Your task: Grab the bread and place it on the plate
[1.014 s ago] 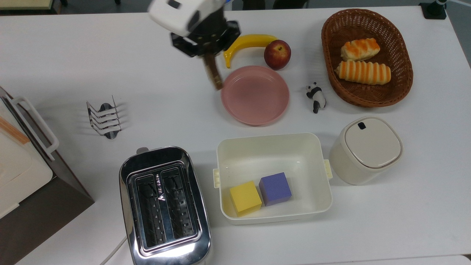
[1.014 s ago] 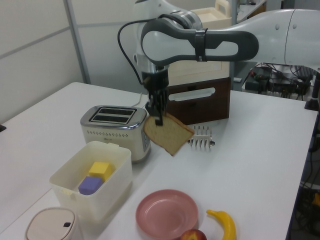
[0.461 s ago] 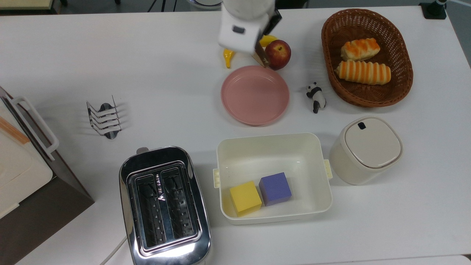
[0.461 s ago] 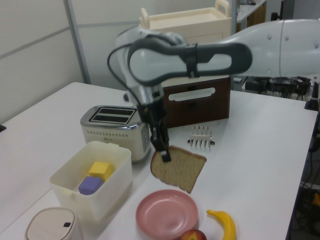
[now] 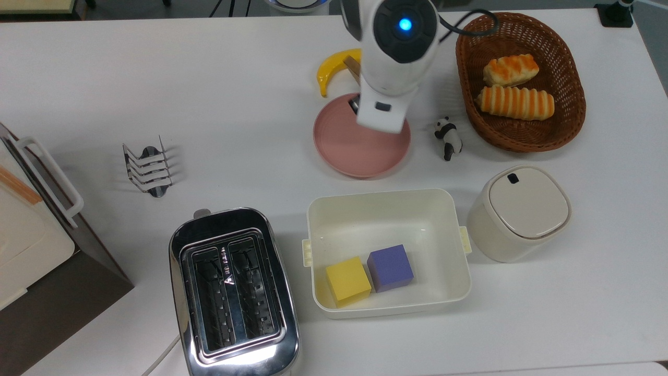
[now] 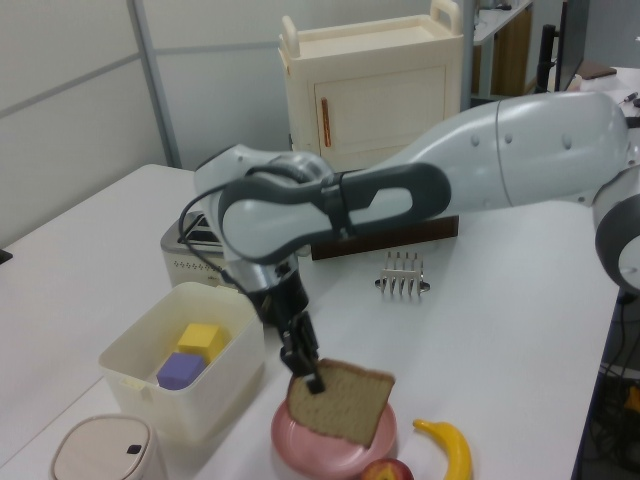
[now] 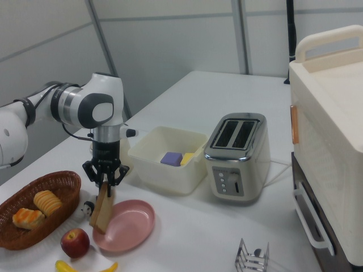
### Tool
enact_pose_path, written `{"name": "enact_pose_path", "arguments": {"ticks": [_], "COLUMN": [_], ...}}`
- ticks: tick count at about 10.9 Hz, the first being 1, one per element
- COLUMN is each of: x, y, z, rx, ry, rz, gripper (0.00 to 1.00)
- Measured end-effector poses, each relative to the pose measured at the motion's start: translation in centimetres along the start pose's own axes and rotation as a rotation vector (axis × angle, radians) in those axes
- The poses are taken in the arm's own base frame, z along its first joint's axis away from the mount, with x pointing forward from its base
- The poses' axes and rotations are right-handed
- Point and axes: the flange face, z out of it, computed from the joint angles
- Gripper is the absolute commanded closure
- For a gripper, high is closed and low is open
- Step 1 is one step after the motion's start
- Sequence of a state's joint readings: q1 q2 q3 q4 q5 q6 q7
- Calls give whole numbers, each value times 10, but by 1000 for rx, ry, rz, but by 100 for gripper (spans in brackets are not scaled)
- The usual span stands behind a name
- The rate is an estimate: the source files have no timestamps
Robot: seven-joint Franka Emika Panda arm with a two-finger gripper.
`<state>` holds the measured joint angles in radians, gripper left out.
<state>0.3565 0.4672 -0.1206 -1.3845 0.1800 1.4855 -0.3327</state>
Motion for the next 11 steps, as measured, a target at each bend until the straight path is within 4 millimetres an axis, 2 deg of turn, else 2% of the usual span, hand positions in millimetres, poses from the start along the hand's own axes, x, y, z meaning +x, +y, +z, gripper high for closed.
{"name": "enact_pose_path", "arguments": {"ticks": [1, 4, 6, 9, 11], "x": [6, 12, 8, -6, -35], "y": [-3, 2, 11, 30, 52], "z": [3, 3, -7, -35, -69], "rx": [-9, -19, -26, -40, -81], "ry": [14, 41, 62, 111, 159], "rz": [-6, 2, 16, 50, 129], "gripper": [0, 0, 0, 0, 0]}}
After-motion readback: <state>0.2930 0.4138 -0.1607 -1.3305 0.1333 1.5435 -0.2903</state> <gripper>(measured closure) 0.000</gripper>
